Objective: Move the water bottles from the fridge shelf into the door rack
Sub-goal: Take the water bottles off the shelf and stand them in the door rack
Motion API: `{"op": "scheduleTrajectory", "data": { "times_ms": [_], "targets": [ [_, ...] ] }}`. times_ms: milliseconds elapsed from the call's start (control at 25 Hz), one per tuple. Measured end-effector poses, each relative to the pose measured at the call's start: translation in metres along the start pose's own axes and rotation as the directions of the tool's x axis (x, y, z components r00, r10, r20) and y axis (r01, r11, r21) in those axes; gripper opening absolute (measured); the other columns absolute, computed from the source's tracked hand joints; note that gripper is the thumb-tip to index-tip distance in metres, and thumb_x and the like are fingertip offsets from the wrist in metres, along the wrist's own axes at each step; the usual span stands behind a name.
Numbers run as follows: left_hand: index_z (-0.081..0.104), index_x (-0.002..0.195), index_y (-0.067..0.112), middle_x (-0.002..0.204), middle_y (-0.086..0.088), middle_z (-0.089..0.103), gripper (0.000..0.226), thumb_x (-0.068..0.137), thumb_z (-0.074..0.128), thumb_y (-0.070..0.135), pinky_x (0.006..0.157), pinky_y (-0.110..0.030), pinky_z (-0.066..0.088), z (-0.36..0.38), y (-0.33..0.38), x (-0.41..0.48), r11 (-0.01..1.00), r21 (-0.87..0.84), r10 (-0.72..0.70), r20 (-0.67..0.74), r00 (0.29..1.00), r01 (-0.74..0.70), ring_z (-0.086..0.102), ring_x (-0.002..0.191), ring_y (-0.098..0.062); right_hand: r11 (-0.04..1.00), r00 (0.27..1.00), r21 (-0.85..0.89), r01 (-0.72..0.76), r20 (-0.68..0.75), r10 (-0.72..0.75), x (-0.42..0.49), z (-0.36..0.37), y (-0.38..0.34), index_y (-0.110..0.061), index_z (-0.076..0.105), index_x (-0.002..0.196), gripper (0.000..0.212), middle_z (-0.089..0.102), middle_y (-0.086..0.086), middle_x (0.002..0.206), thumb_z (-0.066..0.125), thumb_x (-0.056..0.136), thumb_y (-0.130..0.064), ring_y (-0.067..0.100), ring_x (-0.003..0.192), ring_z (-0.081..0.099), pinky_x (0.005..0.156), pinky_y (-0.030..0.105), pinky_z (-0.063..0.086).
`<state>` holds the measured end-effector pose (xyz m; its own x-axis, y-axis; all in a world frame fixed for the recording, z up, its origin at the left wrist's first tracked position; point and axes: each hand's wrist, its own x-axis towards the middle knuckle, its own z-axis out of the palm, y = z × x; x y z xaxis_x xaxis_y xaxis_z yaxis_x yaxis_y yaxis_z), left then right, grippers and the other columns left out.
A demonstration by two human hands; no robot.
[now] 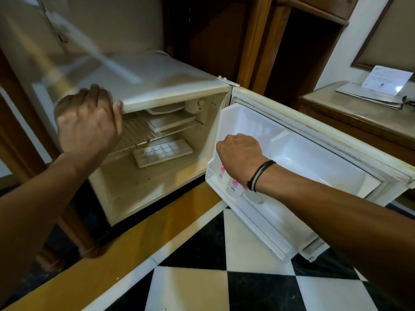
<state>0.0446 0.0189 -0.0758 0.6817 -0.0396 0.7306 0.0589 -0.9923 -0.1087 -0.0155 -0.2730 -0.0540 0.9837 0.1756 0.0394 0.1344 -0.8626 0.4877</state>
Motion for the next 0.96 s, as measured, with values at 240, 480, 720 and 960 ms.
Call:
{"op": "scheduleTrajectory", "data": {
  "times_ms": [240, 480, 720, 960],
  "targets": [
    [0.062, 0.145, -0.006, 0.147, -0.031, 0.066, 0.069, 0.119, 0.024, 0.045, 0.105, -0.057, 0.047, 0.002, 0.003, 0.002, 0.999, -0.019, -0.026, 0.009, 1.000, 0.026, 0.067, 0.131, -0.049, 0.999, 0.998, 0.016, -0.033, 0.060, 0.031, 0.016, 0.036, 0.021, -0.010, 0.049, 0.135, 0.038, 0.056, 0.011, 0.128, 0.054, 0.097, -0.009, 0.029, 0.115, 0.059, 0.090, 0.035, 0.048],
    [0.062, 0.145, -0.006, 0.147, -0.031, 0.067, 0.068, 0.119, 0.025, 0.045, 0.106, -0.058, 0.048, 0.002, 0.003, 0.005, 0.999, -0.023, -0.029, 0.000, 1.000, 0.029, 0.067, 0.132, -0.050, 0.995, 0.992, -0.104, -0.008, 0.123, 0.021, 0.027, 0.043, 0.026, -0.014, 0.053, 0.132, 0.038, 0.058, 0.007, 0.125, 0.062, 0.095, -0.019, 0.024, 0.111, 0.062, 0.093, 0.037, 0.054],
    [0.063, 0.146, -0.005, 0.145, -0.030, 0.069, 0.070, 0.119, 0.023, 0.046, 0.102, -0.056, 0.049, 0.004, 0.002, 0.001, 1.000, -0.007, -0.026, -0.002, 1.000, 0.026, 0.069, 0.130, -0.048, 0.993, 0.988, -0.098, -0.066, 0.130, 0.078, 0.032, 0.045, 0.032, -0.015, 0.047, 0.140, 0.046, 0.058, 0.006, 0.125, 0.061, 0.096, -0.017, 0.024, 0.114, 0.060, 0.089, 0.035, 0.050],
    [0.062, 0.145, -0.006, 0.144, -0.032, 0.069, 0.067, 0.119, 0.026, 0.044, 0.103, -0.057, 0.050, 0.005, 0.001, 0.001, 0.999, -0.019, -0.031, -0.016, 0.999, 0.030, 0.069, 0.130, -0.050, 0.990, 0.990, -0.113, -0.086, 0.101, 0.097, 0.033, 0.051, 0.031, -0.016, 0.047, 0.139, 0.045, 0.061, 0.003, 0.118, 0.061, 0.096, -0.019, 0.021, 0.108, 0.063, 0.080, 0.030, 0.046]
  ]
}}
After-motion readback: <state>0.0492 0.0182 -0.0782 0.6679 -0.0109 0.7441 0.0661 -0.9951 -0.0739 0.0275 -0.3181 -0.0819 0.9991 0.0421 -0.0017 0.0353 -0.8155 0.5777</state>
